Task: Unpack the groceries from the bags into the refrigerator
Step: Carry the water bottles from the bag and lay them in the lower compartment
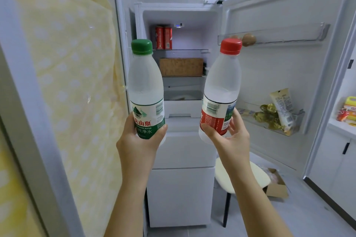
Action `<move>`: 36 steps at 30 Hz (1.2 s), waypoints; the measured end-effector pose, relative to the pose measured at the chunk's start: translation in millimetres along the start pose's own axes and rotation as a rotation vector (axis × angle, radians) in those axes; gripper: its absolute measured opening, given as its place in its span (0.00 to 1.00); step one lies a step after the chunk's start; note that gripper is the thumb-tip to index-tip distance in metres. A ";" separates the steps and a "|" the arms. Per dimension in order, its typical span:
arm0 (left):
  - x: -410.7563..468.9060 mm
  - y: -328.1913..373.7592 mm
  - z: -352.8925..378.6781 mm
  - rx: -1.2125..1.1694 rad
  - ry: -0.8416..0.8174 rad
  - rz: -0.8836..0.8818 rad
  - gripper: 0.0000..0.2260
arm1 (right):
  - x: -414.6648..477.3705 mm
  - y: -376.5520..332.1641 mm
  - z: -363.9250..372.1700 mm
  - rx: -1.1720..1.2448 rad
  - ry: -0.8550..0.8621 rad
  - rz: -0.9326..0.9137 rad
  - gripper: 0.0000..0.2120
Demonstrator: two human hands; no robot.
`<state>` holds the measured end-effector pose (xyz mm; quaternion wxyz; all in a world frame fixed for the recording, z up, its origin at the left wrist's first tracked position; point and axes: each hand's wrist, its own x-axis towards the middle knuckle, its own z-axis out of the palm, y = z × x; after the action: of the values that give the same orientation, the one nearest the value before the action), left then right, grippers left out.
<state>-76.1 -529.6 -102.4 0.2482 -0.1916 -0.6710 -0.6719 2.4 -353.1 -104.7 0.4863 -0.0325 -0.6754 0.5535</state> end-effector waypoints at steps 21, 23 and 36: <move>68.0 -70.6 56.6 0.085 0.005 -0.026 0.21 | 82.9 83.7 33.6 0.020 -0.009 0.056 0.31; 79.2 -80.8 68.7 0.095 0.021 -0.039 0.21 | 99.6 99.1 38.2 0.028 -0.022 0.067 0.32; 151.6 -144.3 144.9 0.160 0.114 -0.105 0.24 | 203.4 186.3 67.2 0.046 -0.101 0.069 0.30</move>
<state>-294.1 -400.1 -125.5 0.2650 -0.0971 -0.7165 -0.6379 -243.0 -211.1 -117.9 0.4329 -0.0167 -0.6845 0.5864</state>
